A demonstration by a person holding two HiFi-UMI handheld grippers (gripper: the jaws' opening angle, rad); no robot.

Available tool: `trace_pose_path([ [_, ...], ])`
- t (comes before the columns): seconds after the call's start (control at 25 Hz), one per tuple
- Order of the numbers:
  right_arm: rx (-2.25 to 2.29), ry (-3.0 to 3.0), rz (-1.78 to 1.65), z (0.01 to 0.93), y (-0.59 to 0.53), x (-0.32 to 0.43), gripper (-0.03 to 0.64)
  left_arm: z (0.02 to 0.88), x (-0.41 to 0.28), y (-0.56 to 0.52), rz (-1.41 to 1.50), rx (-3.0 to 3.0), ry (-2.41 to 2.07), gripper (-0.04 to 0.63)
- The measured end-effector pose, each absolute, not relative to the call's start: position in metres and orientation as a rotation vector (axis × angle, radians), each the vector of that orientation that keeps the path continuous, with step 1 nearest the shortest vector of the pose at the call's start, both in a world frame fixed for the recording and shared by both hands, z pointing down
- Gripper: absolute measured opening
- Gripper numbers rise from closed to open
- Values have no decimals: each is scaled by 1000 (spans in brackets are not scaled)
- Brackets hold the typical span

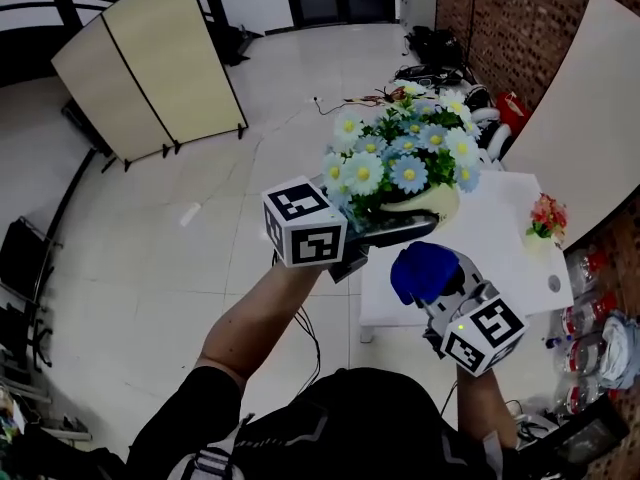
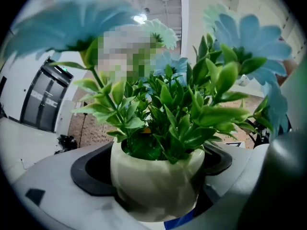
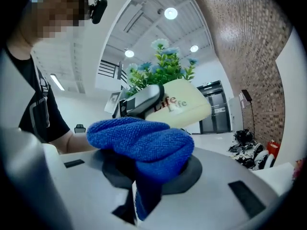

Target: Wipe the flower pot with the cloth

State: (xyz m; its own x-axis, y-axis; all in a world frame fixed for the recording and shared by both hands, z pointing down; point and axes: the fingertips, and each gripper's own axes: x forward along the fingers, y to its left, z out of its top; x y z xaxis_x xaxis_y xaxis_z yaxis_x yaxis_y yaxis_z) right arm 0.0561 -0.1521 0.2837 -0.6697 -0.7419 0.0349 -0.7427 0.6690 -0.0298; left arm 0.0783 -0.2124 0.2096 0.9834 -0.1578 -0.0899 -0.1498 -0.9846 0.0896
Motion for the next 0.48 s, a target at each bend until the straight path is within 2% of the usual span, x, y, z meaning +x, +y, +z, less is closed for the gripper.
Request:
trace_pose_path([
  [0.48,1313,-2815,115,290,-215,44,89,201,82,-191,-174,3042,-98,532],
])
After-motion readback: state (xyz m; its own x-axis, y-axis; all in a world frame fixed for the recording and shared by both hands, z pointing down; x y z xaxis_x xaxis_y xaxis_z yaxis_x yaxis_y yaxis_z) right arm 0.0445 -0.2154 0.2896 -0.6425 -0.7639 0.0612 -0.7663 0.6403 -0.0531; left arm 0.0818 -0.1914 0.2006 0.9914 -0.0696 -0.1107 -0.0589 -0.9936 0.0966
